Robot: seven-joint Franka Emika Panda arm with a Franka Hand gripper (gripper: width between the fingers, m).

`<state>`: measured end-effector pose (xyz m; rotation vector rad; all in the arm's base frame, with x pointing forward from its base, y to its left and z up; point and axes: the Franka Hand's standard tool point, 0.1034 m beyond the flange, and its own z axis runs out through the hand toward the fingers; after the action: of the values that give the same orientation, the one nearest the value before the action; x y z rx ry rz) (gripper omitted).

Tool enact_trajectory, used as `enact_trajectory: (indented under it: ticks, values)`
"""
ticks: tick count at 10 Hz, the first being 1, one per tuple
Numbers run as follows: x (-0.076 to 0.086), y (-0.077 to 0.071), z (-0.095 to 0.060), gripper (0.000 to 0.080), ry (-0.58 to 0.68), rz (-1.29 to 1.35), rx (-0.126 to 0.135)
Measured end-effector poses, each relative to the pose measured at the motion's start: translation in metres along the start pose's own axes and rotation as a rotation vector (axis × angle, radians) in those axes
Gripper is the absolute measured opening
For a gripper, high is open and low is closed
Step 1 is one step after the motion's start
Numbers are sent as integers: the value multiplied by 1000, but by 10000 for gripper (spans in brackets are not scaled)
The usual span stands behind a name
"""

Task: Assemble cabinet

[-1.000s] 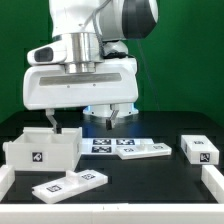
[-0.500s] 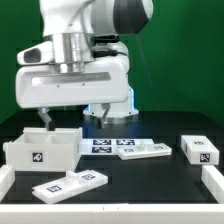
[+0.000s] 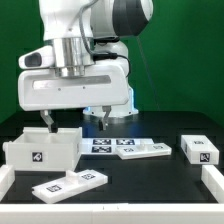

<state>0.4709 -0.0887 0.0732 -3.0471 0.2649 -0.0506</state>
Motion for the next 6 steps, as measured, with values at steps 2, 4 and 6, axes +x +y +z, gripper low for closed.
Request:
enact_trajectory:
  ticks: [2, 4, 6]
  values:
    - [-1, -1, 3, 798, -2, -7, 0]
    - [-2, -2, 4, 798, -3, -7, 0]
    - [-13, 1, 11, 798, -26, 0, -1]
